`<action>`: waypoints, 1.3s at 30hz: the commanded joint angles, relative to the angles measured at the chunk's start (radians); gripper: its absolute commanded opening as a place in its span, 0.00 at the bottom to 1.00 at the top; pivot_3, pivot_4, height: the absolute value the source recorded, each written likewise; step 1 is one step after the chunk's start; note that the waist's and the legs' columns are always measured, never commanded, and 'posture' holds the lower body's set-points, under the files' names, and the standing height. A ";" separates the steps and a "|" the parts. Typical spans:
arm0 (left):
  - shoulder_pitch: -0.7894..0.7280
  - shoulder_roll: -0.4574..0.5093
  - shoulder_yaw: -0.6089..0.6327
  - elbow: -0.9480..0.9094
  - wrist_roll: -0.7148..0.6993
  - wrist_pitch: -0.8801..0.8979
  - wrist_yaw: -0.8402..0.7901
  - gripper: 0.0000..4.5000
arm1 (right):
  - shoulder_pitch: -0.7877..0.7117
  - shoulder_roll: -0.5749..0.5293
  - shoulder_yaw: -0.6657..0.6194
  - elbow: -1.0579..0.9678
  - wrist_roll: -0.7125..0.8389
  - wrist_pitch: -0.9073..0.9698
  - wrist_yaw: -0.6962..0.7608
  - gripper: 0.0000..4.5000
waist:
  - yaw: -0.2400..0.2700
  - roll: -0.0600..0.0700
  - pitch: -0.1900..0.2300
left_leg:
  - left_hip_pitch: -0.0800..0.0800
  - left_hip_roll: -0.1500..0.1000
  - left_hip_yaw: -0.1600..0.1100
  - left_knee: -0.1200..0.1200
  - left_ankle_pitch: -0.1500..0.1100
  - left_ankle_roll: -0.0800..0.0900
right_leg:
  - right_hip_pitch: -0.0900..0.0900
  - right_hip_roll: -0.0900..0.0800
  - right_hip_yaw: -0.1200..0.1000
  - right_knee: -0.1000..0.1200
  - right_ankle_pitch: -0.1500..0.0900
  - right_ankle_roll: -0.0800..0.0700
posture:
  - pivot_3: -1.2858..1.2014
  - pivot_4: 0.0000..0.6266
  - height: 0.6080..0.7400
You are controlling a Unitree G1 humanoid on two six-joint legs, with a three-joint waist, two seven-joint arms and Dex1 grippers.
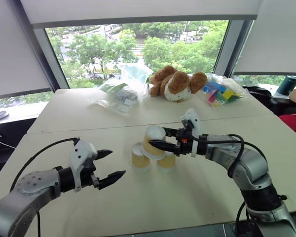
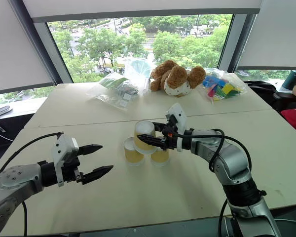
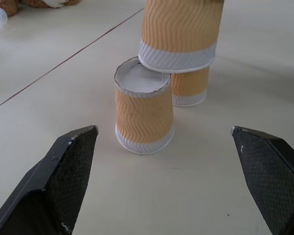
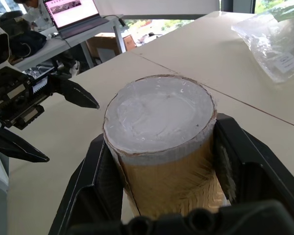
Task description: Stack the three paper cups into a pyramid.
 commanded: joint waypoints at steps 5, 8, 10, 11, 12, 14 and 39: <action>-0.003 -0.007 0.002 -0.031 0.005 -0.015 0.017 1.00 | -0.041 0.003 -0.009 0.007 -0.022 -0.037 0.015 0.48 | 0.000 0.000 0.000 | 0.000 0.000 0.000 0.000 0.000 0.000 | 0.000 0.000 0.000 0.000 0.000 0.000 | 0.52 0.24 1.00; -0.008 -0.013 -0.006 -0.030 0.009 -0.014 0.023 1.00 | -0.046 0.008 -0.010 0.016 -0.027 -0.042 0.012 0.48 | 0.000 0.000 0.000 | 0.000 0.000 0.000 0.000 0.000 0.000 | 0.000 0.000 0.000 0.000 0.000 0.000 | 0.52 0.24 1.00; -0.010 -0.016 -0.009 -0.030 0.010 -0.015 0.026 1.00 | -0.049 0.011 -0.010 0.019 -0.029 -0.043 0.011 0.48 | 0.000 0.000 0.000 | 0.000 0.000 0.000 0.000 0.000 0.000 | 0.000 0.000 0.000 0.000 0.000 0.000 | 0.52 0.24 1.00; -0.010 -0.017 -0.011 -0.031 0.011 -0.016 0.028 1.00 | -0.051 0.013 -0.010 0.021 -0.029 -0.044 0.008 0.48 | 0.000 0.000 0.000 | 0.000 0.000 0.000 0.000 0.000 0.000 | 0.000 0.000 0.000 0.000 0.000 0.000 | 0.52 0.24 1.00; -0.010 -0.018 -0.013 -0.031 0.012 -0.016 0.028 1.00 | -0.052 0.014 -0.010 0.022 -0.030 -0.044 0.007 0.48 | 0.000 0.000 0.000 | 0.000 0.000 0.000 0.000 0.000 0.000 | 0.000 0.000 0.000 0.000 0.000 0.000 | 0.52 0.24 1.00; -0.011 -0.021 -0.015 -0.030 0.016 -0.018 0.031 1.00 | -0.052 0.018 -0.008 0.025 -0.034 -0.046 0.006 0.48 | 0.000 0.000 0.000 | 0.000 0.000 0.000 0.000 0.000 0.000 | 0.000 0.000 0.000 0.000 0.000 0.000 | 0.52 0.24 1.00; -0.030 -0.053 -0.016 -0.004 0.022 -0.011 0.040 1.00 | -0.164 0.037 -0.126 0.052 0.059 -0.011 -0.013 0.99 | 0.000 0.000 0.000 | 0.000 0.000 0.000 0.000 0.000 0.000 | 0.000 0.000 0.000 0.000 0.000 0.000 | 0.52 0.24 1.00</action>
